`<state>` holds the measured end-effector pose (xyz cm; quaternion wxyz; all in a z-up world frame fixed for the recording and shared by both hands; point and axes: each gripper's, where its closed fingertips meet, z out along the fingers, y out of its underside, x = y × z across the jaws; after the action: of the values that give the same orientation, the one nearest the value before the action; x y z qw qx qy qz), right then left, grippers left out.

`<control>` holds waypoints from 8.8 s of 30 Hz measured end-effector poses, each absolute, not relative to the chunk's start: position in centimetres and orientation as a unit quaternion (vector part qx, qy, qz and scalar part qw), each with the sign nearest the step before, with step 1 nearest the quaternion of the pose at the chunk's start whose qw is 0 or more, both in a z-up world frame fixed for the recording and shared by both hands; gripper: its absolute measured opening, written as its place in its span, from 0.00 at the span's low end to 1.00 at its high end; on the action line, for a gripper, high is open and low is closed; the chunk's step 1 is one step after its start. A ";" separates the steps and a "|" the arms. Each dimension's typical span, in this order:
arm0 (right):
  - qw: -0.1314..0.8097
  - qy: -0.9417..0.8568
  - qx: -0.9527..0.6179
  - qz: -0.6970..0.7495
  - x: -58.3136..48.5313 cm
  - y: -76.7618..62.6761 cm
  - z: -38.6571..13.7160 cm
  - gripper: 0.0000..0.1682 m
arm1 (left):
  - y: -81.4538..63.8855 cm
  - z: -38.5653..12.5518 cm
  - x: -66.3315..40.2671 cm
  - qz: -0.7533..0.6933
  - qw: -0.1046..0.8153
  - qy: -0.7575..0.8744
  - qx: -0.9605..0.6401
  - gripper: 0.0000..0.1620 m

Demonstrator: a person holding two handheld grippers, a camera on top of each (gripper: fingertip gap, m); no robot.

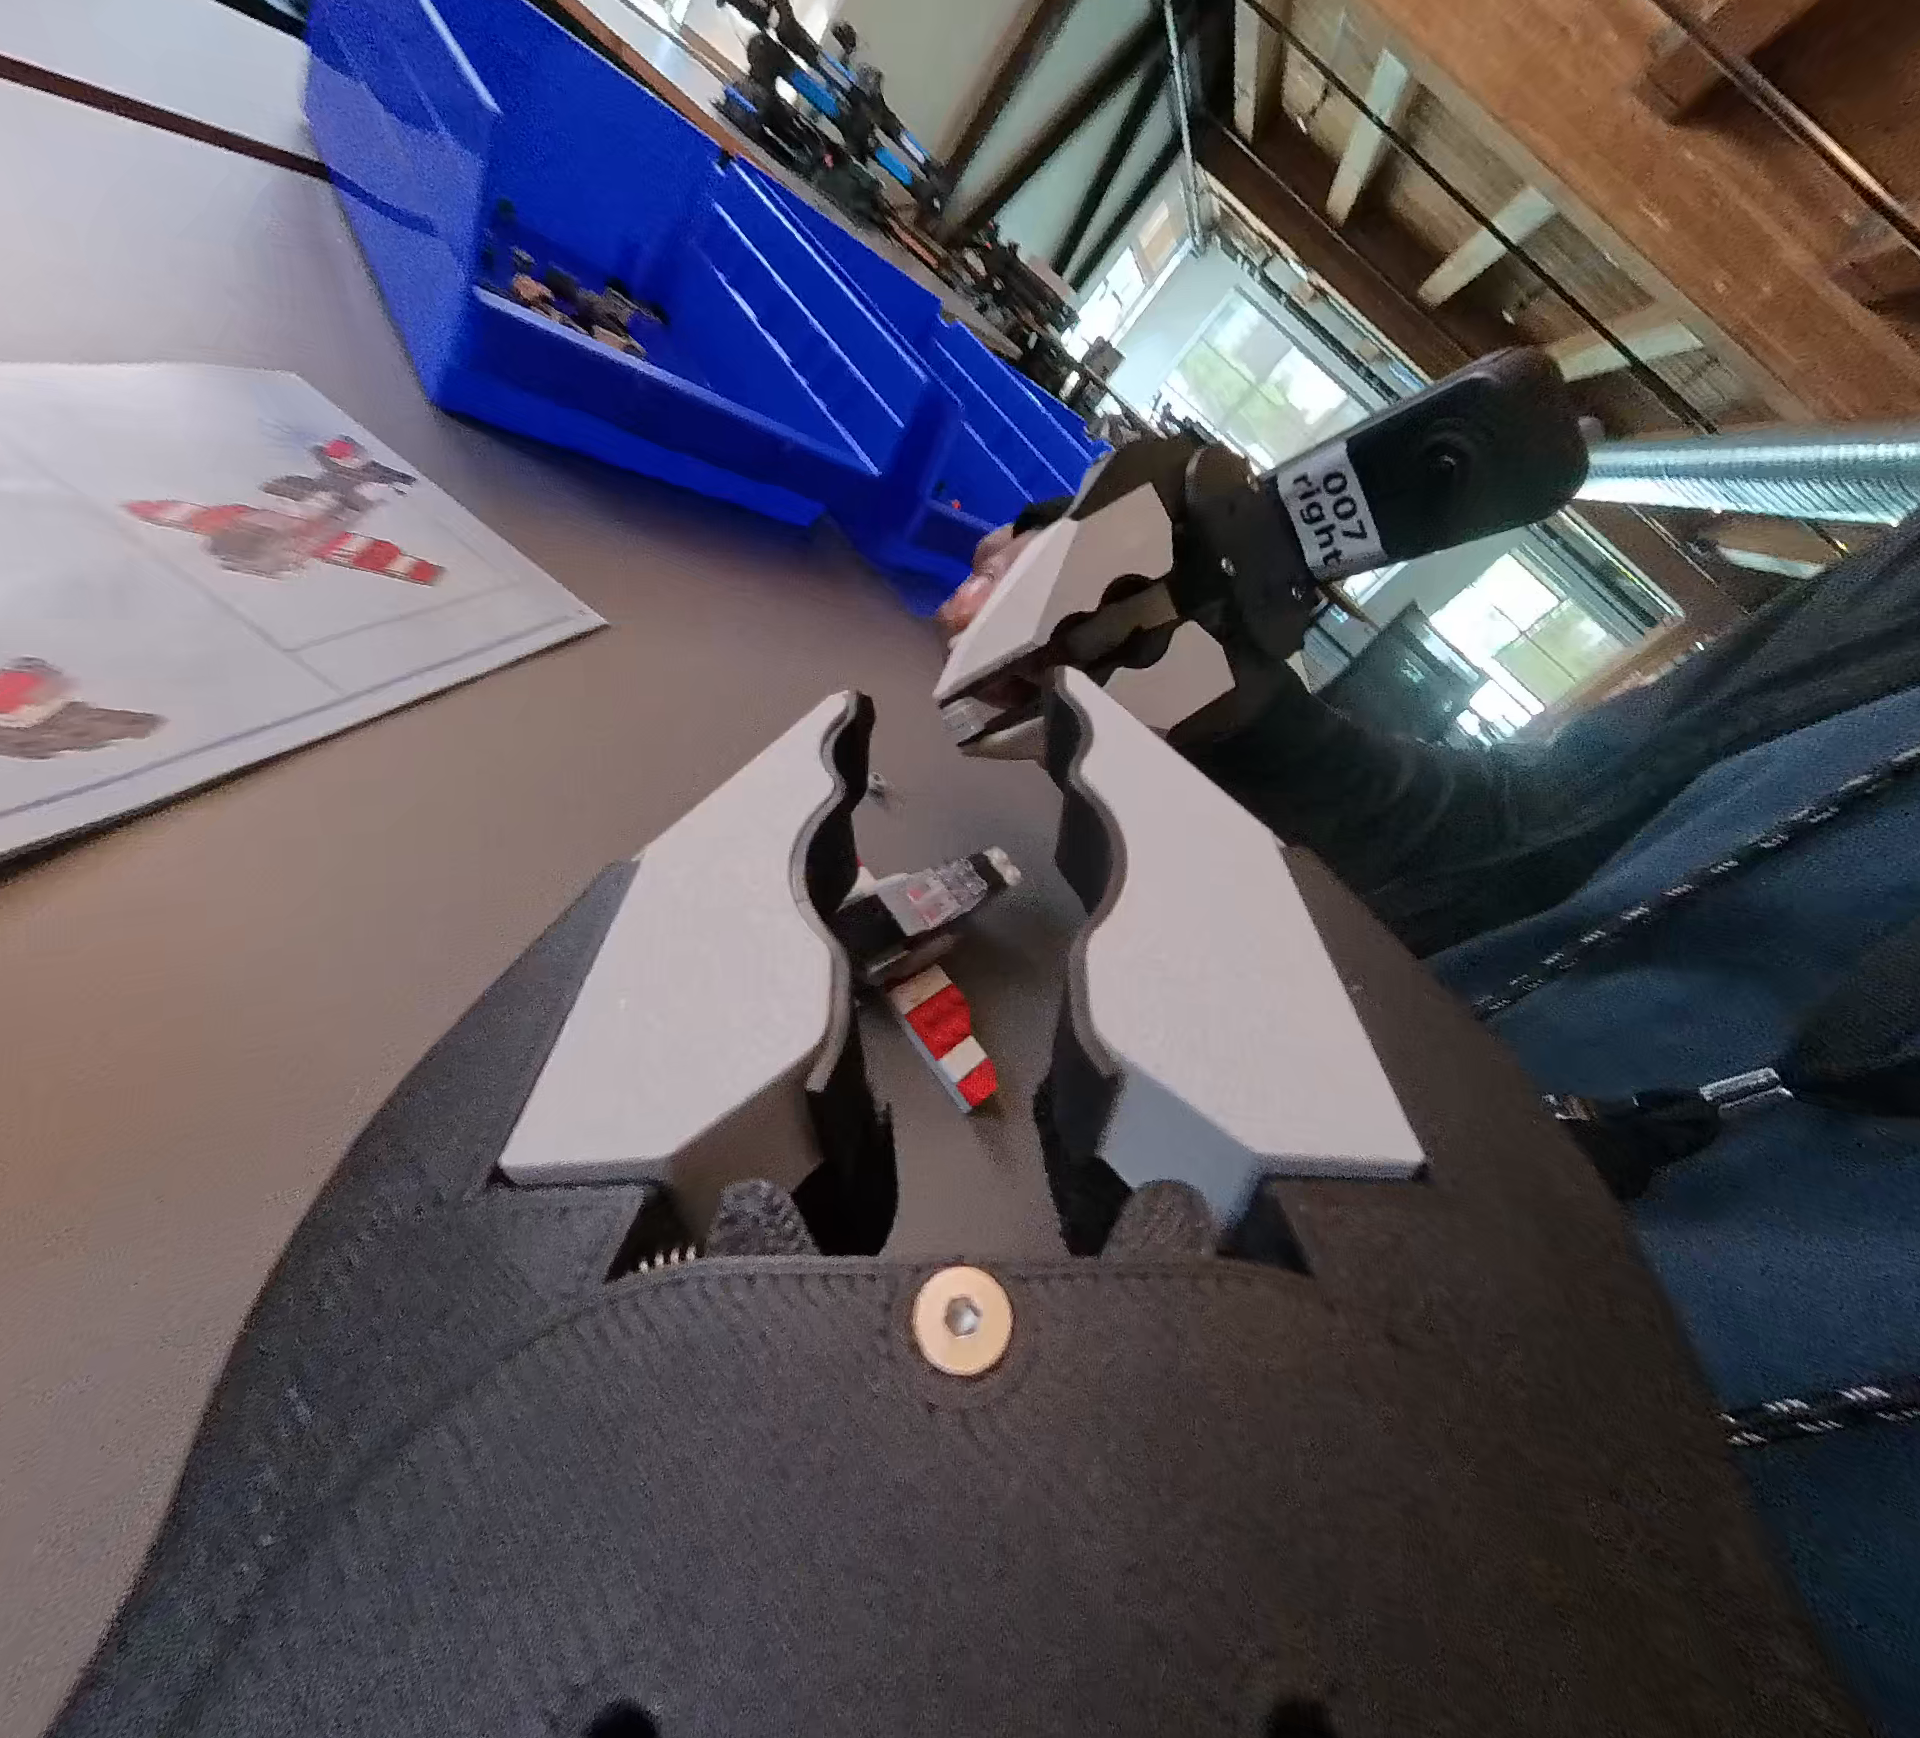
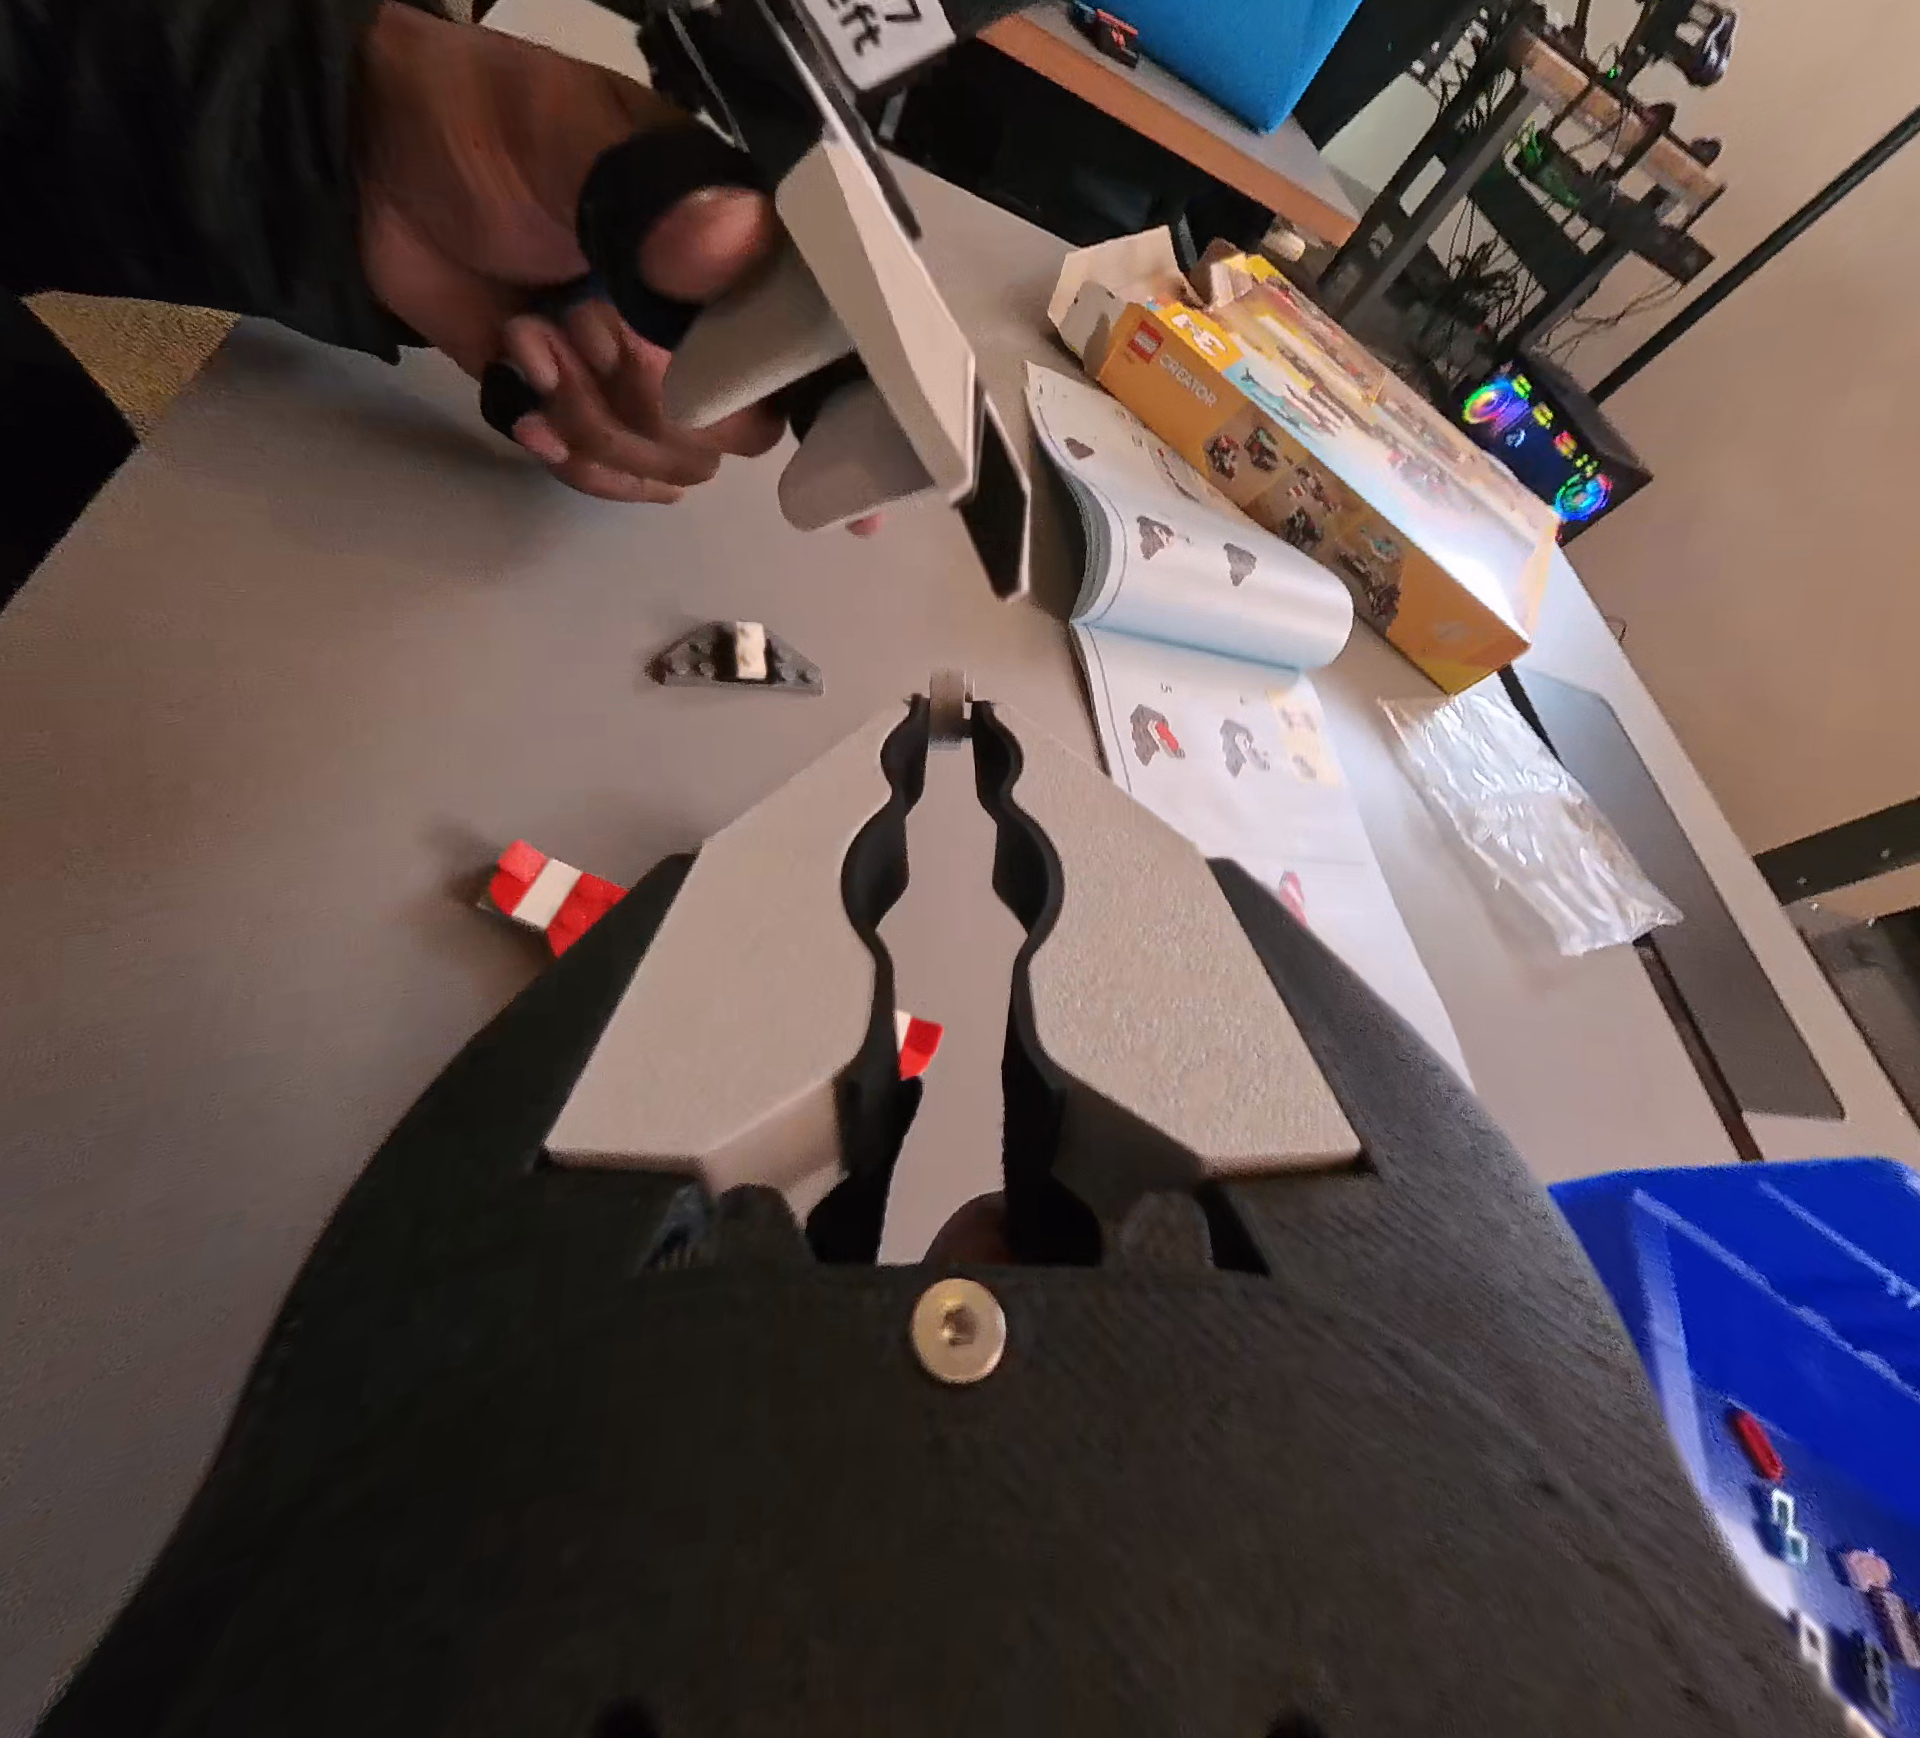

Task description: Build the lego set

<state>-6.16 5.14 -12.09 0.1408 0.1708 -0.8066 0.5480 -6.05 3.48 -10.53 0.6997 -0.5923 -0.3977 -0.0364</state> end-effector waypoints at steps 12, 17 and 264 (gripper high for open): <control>0.182 -0.796 0.207 0.539 -5.2 4.5 -11.7 0.05 | 5.4 -12.1 -5.0 -0.083 0.665 -0.407 -0.621 0.18; 0.190 -0.793 0.220 0.536 -4.9 4.3 -11.6 0.05 | 5.8 -12.2 -4.7 -0.104 0.664 -0.410 -0.617 0.17; 0.248 -0.829 0.110 0.489 -11.9 10.4 -13.8 0.06 | 0.5 -10.5 -6.9 0.090 0.683 -0.407 -0.600 0.05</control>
<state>-11.87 10.38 -13.79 0.2481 0.1102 -0.8290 0.4890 -6.92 0.49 -10.51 0.6829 -0.6003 -0.4065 0.0900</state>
